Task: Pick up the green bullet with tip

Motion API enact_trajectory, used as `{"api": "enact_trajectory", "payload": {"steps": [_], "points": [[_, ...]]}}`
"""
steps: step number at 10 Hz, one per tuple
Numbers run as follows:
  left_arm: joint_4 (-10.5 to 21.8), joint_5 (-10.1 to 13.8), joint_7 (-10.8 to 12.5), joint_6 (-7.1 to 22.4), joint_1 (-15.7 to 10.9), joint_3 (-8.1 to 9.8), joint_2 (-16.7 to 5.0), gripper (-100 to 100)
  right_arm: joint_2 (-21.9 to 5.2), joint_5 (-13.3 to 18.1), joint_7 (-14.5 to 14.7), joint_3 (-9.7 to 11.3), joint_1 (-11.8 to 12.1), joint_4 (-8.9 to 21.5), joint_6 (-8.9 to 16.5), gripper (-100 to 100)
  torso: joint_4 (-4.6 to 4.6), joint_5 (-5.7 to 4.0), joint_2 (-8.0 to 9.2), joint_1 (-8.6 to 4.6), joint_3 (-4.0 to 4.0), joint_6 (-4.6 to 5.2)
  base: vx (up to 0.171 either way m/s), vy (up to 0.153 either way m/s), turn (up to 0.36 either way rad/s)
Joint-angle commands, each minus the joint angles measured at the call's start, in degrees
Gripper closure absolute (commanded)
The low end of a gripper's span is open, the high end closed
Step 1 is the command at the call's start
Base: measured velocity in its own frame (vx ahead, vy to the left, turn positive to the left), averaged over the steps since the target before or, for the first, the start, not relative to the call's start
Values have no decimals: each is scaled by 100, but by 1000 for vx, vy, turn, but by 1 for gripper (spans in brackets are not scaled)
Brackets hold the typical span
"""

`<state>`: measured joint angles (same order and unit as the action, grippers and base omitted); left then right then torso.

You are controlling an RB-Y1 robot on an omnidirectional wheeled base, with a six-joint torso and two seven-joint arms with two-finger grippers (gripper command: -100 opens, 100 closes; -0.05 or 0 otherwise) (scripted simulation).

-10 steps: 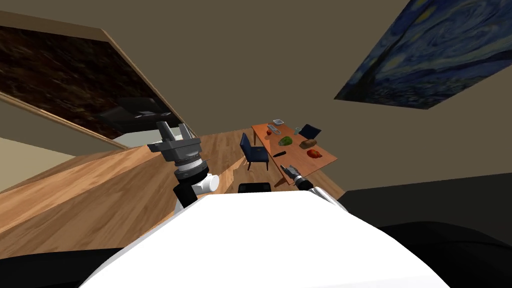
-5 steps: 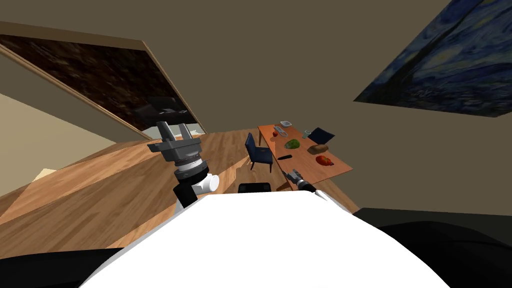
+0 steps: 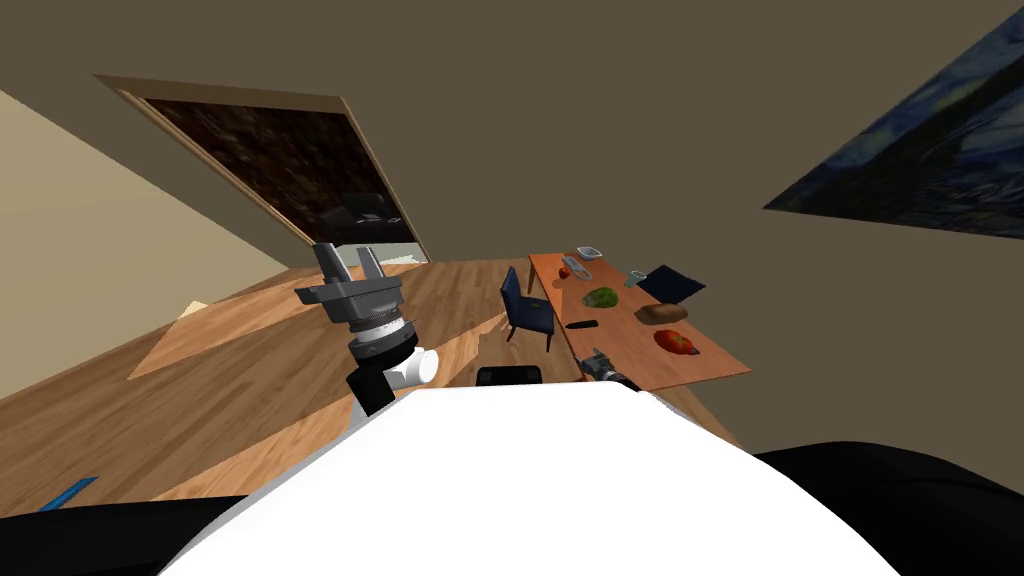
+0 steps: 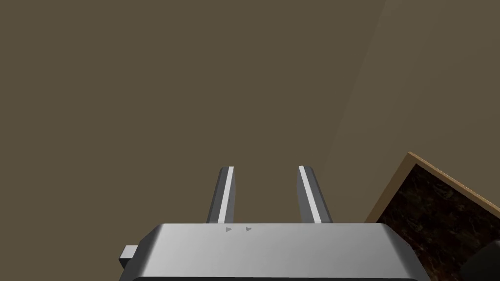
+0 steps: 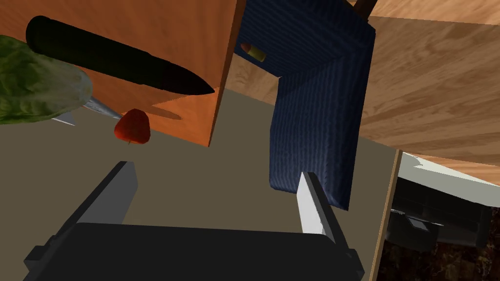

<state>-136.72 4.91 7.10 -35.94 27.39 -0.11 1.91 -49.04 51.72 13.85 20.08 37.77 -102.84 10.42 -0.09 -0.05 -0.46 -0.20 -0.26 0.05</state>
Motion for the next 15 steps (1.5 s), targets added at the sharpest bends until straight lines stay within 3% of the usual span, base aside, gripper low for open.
{"api": "enact_trajectory", "payload": {"steps": [1, 2, 7, 8, 10, 11, 13, 14, 15], "points": [[0, 0, 0, 0, 0, 0, 0, 0, -286, 286, 69, 275, 19, 249, 194, -100, 0, 0, 0, 0, 0, 0, 110, -6, 386], [0, 0, 0, 0, 1, 0, 0, 0, -328, 432, 69, 275, 19, 249, 194, -100, -3, 0, -17, 0, -9, -1, 91, -17, 169], [0, 0, 0, 0, 1, 1, 0, 0, -823, 1153, 162, 731, 103, 806, 428, -100, -2, 0, -7, 4, -5, 7, 78, -17, 203], [0, 0, 0, 0, 1, 0, 0, 0, -823, 1216, 162, 731, 103, 806, 428, -100, -2, 1, -10, 2, -6, 3, 76, -25, 111], [0, 0, 0, 0, 1, 1, 0, 0, -1092, 1624, 205, 1029, 157, 1157, 540, -100, -3, 0, -14, 2, -8, 3, 114, -21, 276], [0, 0, 0, 0, 1, 1, 0, 0, -1092, 1682, 205, 1029, 157, 1157, 540, -100, -6, 0, -28, 1, -16, 2, 118, -23, 125], [-1, 0, 0, 0, 2, 1, 0, 0, -1311, 2092, 234, 1317, 210, 1482, 616, -100, -6, 0, -26, 2, -16, 5, 137, -45, 213], [-1, 0, 0, 0, 2, 1, -1, 0, -1311, 2092, 234, 1317, 210, 1482, 616, -100, -8, -1, -37, -8, -22, 3, 109, -42, 120], [-1, 0, 0, -1, 2, 1, 0, 0, -1403, 2274, 244, 1455, 236, 1631, 642, -100, -7, -1, -27, 1, -17, 7, 94, -34, 170]]}}
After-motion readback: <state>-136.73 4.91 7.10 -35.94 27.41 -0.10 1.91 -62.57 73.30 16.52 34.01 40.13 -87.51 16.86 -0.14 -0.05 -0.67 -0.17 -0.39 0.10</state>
